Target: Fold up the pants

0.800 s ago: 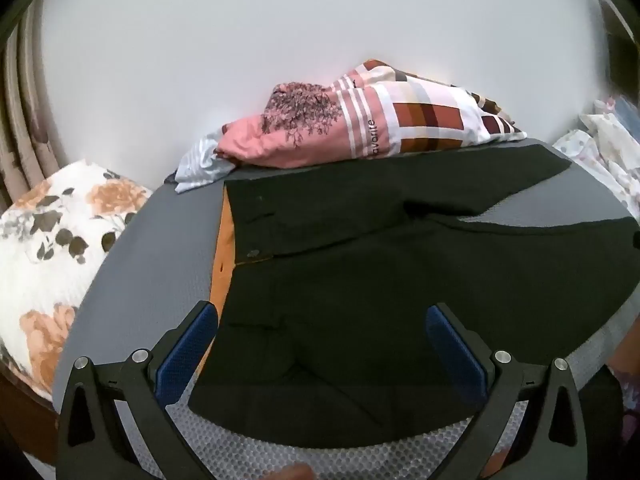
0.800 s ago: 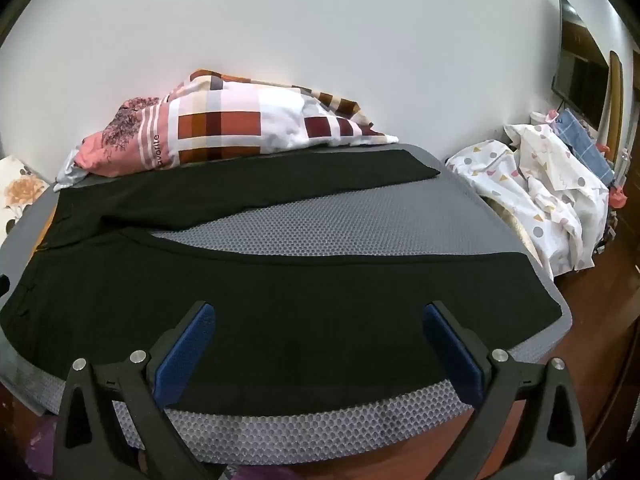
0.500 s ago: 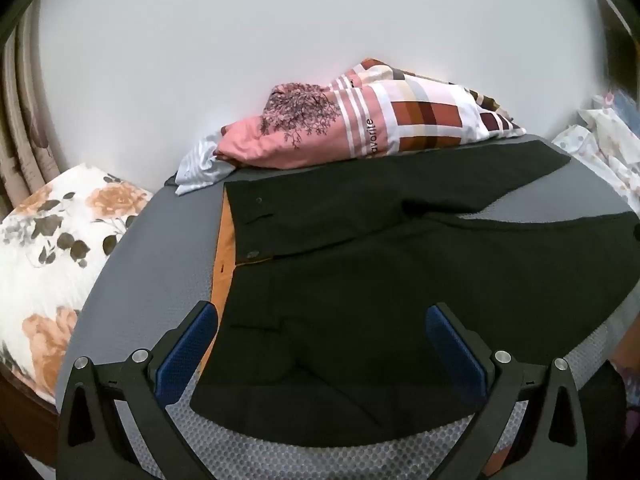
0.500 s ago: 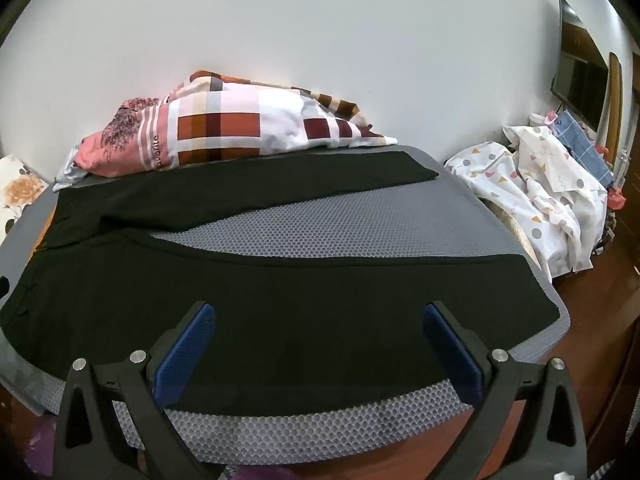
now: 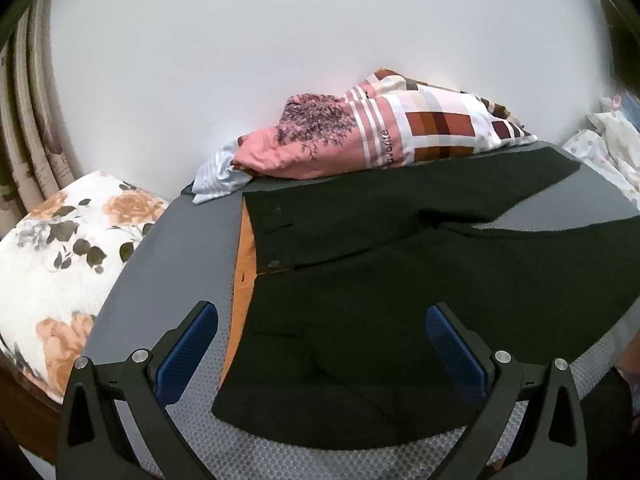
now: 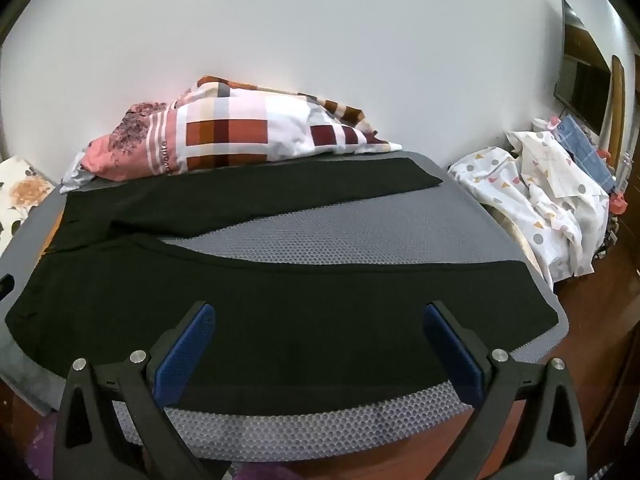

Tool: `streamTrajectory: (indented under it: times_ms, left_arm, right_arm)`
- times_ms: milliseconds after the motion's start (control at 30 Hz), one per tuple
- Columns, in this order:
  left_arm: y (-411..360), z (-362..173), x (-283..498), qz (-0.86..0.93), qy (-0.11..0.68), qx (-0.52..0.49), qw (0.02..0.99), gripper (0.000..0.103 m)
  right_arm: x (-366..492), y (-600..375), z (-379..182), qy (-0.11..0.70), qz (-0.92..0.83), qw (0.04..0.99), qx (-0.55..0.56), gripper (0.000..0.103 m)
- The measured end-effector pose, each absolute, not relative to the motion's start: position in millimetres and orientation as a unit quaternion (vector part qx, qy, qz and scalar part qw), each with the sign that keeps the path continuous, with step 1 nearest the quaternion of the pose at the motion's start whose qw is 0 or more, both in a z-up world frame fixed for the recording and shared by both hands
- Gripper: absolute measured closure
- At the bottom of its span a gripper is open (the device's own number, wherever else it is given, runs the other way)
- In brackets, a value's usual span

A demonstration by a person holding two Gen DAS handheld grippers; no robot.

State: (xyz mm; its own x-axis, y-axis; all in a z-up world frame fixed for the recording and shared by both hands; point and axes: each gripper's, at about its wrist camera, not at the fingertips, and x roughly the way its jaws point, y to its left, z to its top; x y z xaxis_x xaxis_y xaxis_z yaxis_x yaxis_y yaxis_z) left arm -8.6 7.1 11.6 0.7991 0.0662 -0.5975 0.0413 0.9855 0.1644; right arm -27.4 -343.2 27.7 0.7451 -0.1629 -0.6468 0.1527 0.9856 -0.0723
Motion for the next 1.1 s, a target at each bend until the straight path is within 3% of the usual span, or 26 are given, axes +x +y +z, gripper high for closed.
streamTrajectory:
  times_ms: [633,933,1100]
  left_arm:
    - [43,19,8,-0.009,0.326,0.024,0.945,0.000]
    - [94,29,85,-0.018,0.348,-0.012,0.937,0.000]
    - [128,13,167,-0.009,0.358,-0.011,0.934,0.000]
  right_arm:
    - [5,-304,43,0.347,-0.033,0.937,-0.038,0.000]
    - [41,-280,37,0.358,0.000,0.932,-0.047,0.000]
    - [67,-264,25,0.375,0.018,0.925,-0.055,0.000]
